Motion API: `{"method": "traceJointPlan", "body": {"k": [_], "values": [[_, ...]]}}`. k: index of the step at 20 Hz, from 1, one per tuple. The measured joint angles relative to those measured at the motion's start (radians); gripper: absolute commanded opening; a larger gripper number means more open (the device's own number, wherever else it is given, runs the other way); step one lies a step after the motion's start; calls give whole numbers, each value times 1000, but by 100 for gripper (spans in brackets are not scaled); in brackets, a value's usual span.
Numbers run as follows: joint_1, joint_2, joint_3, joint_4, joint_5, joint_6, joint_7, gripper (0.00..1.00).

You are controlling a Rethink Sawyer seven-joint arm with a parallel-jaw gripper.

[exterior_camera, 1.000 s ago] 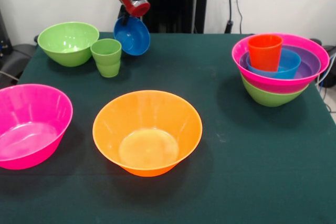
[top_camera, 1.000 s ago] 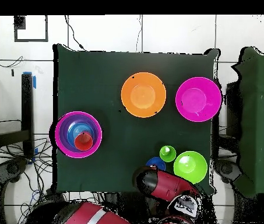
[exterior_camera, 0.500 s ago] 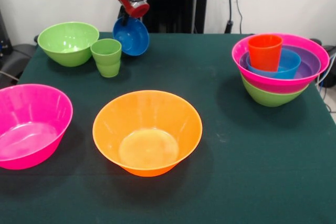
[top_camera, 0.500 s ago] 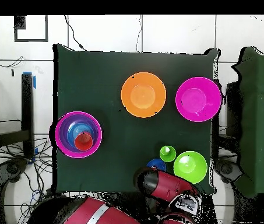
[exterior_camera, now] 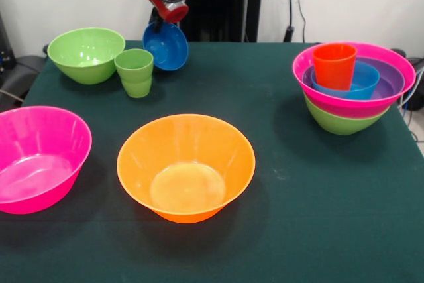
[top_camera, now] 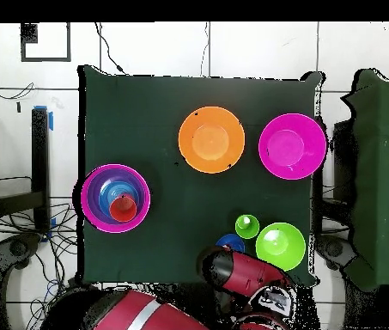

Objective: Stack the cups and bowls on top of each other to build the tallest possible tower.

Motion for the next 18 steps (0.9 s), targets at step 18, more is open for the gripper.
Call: {"method": "traceJointPlan", "body": {"k": [18], "values": [[76,-235,-1,1,-1,245,0,0]]}}
